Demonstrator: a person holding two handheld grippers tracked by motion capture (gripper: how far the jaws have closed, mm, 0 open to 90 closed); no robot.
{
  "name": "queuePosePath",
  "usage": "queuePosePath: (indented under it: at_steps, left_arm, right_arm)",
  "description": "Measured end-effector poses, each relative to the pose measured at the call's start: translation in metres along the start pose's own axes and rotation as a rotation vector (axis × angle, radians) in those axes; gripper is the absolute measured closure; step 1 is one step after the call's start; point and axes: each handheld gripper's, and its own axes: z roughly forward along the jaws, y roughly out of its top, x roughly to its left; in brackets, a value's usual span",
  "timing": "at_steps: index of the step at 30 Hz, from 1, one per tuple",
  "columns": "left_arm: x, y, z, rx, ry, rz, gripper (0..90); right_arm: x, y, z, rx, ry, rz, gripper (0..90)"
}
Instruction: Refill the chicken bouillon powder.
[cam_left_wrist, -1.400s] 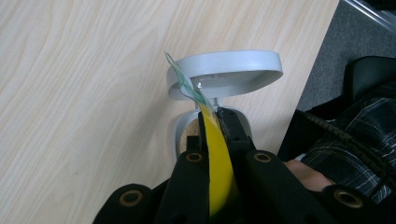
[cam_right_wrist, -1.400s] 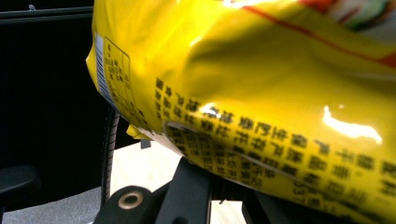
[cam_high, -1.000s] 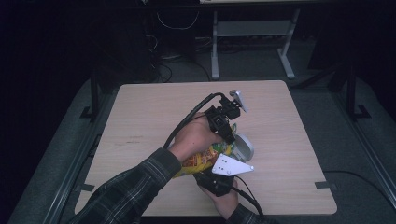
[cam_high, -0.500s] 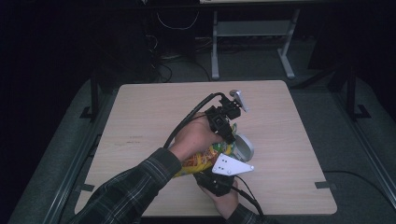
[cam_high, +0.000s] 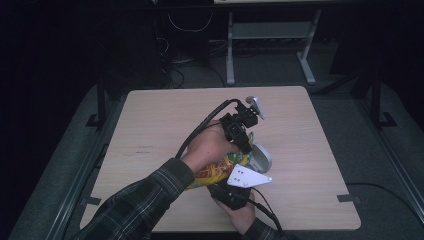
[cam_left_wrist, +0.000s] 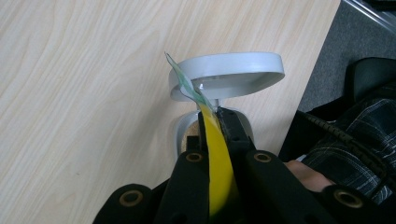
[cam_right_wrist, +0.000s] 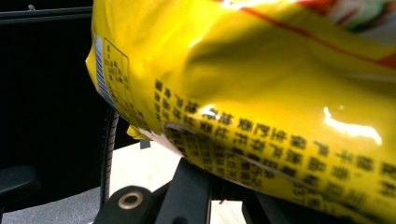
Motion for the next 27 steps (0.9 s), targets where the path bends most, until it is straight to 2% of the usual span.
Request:
queuePosePath:
  at_steps: [27]
  left_arm:
    - [-0.0002, 0.0004, -0.0001, 0.008, 0.0, 0.006, 89.9]
  right_arm:
    - [0.0005, 0.0002, -0.0003, -0.003, 0.001, 0.002, 90.0]
